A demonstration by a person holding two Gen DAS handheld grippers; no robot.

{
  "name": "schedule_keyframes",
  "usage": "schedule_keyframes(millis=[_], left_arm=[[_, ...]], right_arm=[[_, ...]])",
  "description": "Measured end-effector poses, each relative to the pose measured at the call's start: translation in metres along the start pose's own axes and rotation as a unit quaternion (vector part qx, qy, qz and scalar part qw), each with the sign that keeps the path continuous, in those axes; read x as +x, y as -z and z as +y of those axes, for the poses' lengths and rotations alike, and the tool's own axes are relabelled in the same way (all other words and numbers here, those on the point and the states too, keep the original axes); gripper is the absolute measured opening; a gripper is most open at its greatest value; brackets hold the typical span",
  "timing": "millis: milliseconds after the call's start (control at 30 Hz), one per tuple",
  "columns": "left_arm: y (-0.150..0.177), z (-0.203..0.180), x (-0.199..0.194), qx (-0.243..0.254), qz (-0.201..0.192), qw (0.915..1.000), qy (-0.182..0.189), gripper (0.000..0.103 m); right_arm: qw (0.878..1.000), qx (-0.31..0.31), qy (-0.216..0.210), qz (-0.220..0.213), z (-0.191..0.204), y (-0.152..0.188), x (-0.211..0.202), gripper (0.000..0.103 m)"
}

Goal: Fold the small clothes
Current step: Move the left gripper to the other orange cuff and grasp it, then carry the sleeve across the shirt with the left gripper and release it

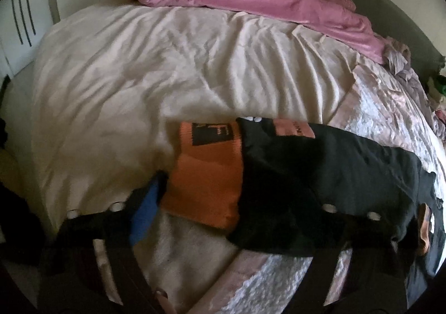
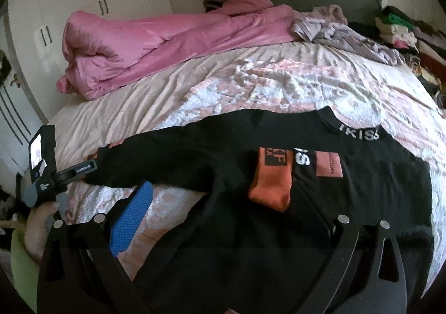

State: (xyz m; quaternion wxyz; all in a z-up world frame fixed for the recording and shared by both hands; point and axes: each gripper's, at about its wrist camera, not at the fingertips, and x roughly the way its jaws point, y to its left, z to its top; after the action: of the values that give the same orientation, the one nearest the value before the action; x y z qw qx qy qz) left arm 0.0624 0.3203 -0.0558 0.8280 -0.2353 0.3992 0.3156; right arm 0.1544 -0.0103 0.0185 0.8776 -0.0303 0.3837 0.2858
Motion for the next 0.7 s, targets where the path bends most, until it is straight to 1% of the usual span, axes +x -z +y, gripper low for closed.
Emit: schedule_keyframes(millis=[67, 100, 133, 167, 200, 233, 333, 400, 467, 600, 700], left_arm=[[0.001, -0.002, 0.003, 0.001, -0.004, 1.0000, 0.002, 0.049], [0.000, -0.002, 0.005, 0.003, -0.004, 1.0000, 0.004, 0.036], [-0.001, -0.002, 0.005, 0.003, -0.006, 0.9999, 0.007, 0.028], [-0.002, -0.002, 0.006, 0.003, -0.006, 0.9999, 0.015, 0.025], [-0.002, -0.003, 0.005, 0.004, -0.007, 0.9996, 0.027, 0.016], [-0.002, -0.004, 0.004, 0.005, -0.010, 0.9994, 0.034, 0.010], [-0.003, -0.007, -0.009, 0.009, -0.030, 0.9976, 0.062, 0.009], [-0.004, -0.008, -0.021, 0.006, -0.048, 0.9952, 0.085, 0.009], [-0.006, -0.011, -0.032, 0.006, -0.059, 0.9931, 0.101, 0.009], [-0.008, -0.023, -0.059, 0.012, -0.081, 0.9865, 0.142, 0.009], [-0.006, -0.038, -0.079, 0.027, -0.095, 0.9808, 0.168, 0.009]], right_arm=[[1.000, 0.010, 0.001, -0.001, -0.006, 0.002, 0.000, 0.098], [1.000, 0.017, 0.002, 0.000, -0.010, 0.003, 0.000, 0.098], [1.000, 0.019, 0.002, 0.000, -0.013, 0.004, 0.000, 0.098], [1.000, 0.022, 0.004, 0.000, -0.015, 0.004, 0.000, 0.098], [1.000, 0.027, 0.005, 0.000, -0.019, 0.005, 0.000, 0.098], [1.000, 0.029, 0.005, 0.000, -0.021, 0.006, -0.001, 0.098], [0.999, 0.040, 0.008, -0.004, -0.028, 0.008, -0.005, 0.098], [0.999, 0.048, 0.012, -0.008, -0.035, 0.009, -0.010, 0.098], [0.998, 0.053, 0.015, -0.009, -0.040, 0.010, -0.013, 0.098], [0.997, 0.068, 0.019, -0.015, -0.052, 0.012, -0.021, 0.098], [0.997, 0.077, 0.022, -0.022, -0.059, 0.012, -0.029, 0.098]])
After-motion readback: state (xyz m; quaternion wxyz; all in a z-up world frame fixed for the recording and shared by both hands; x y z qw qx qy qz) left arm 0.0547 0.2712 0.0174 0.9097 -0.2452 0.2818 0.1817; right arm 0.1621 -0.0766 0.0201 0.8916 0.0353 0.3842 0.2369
